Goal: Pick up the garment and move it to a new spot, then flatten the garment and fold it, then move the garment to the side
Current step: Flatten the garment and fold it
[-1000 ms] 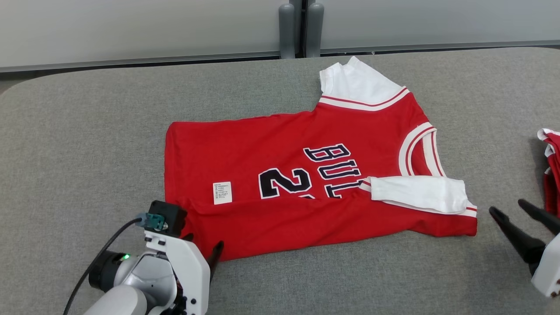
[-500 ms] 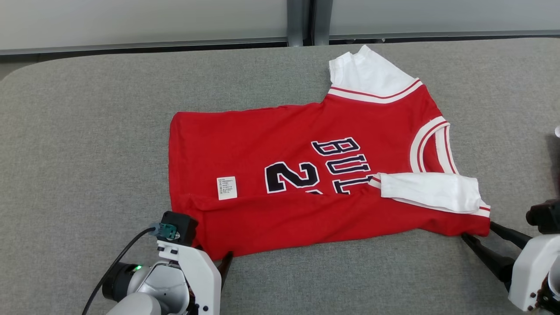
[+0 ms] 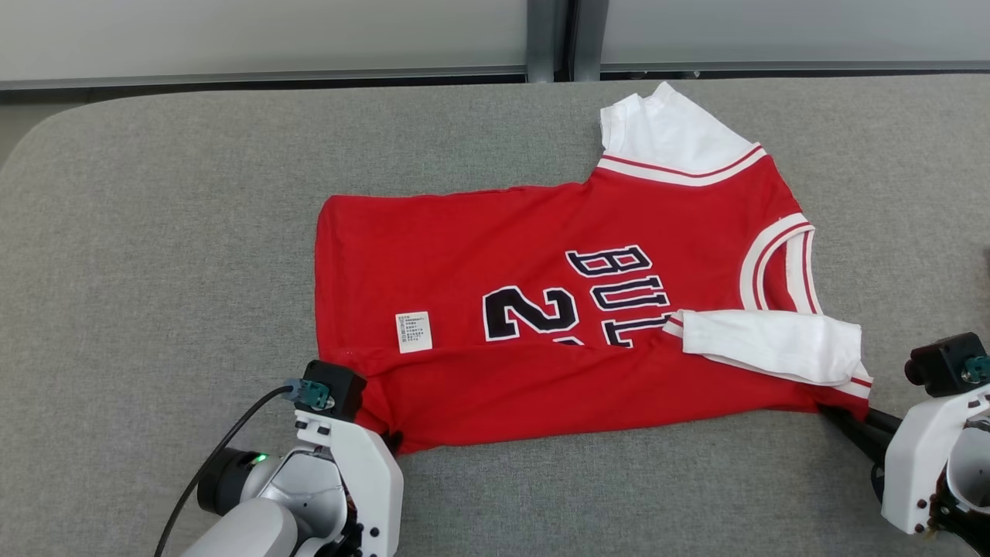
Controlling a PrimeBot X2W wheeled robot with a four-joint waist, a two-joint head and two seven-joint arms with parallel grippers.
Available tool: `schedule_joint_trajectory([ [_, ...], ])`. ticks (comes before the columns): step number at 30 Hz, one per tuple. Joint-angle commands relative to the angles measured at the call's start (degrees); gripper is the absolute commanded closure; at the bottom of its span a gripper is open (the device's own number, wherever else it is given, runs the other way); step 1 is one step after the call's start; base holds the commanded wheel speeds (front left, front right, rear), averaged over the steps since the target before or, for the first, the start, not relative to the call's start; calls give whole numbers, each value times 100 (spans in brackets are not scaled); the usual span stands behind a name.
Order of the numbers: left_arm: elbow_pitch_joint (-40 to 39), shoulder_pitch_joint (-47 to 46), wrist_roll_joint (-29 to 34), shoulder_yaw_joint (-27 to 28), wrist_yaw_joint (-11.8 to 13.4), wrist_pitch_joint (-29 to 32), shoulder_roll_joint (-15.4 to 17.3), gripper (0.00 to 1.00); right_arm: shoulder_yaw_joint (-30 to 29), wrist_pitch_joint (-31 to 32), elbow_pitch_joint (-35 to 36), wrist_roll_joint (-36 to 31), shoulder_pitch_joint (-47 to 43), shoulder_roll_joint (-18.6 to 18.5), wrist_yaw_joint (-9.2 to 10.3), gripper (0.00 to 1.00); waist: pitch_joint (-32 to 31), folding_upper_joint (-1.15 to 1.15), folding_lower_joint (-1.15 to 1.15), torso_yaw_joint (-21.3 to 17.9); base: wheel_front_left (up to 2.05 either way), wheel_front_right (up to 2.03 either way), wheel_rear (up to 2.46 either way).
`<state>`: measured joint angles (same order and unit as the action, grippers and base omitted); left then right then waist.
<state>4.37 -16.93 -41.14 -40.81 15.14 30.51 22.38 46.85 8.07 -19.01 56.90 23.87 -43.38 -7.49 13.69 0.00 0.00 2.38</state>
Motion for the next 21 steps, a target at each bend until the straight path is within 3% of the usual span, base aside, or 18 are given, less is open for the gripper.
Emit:
schedule_joint_trajectory([
  [1,67,45,-56,-12,-49,25,74,100,86,22,3,109,13,-85,-1,100,-52,0,0,22,0,0,0],
  [14,-662,808,-428,259,18,145,764,100,378,168,421,995,-252,-1037,2,100,-610,0,0,39,0,0,0],
  [21,-1290,1658,-586,187,221,-60,826,100,495,241,852,1388,-814,-1370,1,100,-673,0,0,13,0,0,0],
])
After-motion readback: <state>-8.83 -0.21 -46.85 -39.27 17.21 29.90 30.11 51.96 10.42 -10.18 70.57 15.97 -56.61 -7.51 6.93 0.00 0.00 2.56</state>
